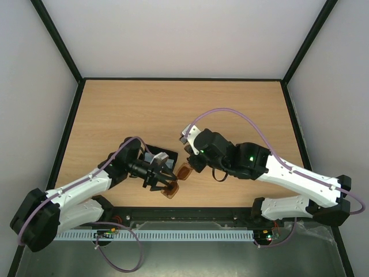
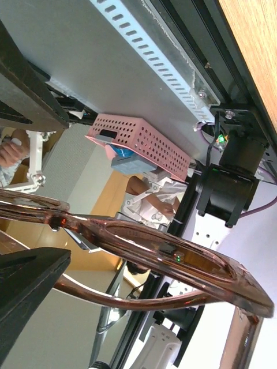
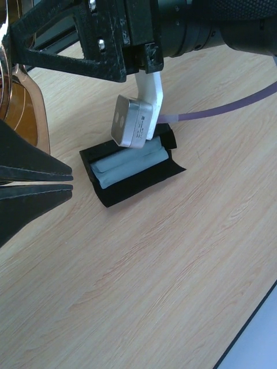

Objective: Organize the sunglasses
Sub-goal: Fold the sunglasses.

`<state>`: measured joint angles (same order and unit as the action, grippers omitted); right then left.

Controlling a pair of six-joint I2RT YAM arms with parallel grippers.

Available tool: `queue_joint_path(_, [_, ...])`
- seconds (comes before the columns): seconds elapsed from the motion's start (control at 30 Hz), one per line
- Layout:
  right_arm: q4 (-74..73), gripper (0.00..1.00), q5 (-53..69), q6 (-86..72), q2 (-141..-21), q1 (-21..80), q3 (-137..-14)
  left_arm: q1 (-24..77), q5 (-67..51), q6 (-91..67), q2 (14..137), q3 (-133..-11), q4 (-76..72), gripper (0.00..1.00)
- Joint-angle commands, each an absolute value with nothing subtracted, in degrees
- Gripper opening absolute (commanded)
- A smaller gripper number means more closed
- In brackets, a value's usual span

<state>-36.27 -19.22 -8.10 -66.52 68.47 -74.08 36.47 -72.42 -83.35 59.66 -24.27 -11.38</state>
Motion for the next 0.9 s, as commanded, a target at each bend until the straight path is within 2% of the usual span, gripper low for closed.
queue_joint_path(0.0, [-34.6,0.01,-18.6,-7.8,-67.2,69.5,-74.6,36.8,-74.6,-89.9,59.6,-24.5,-1.2,0.56])
queue_joint_path(0.23, [-34.6,0.01,-18.8,-8.2,-67.4,70.8,-75.1,36.7,-74.5,-91.2,59.5,-23.0,-3.6,0.49])
queue_joint_path(0.43, [-34.6,0.01,-19.5,-8.4,-67.8,71.3,-75.0,36.8,-74.6,-91.8,59.7,-22.7,-4.7,0.36])
queue_joint_path(0.87, [-34.2,0.01,-20.7,-8.6,-69.6,71.3,-74.7,36.9,-74.5,-92.4,59.6,-22.8,-5.6,0.28])
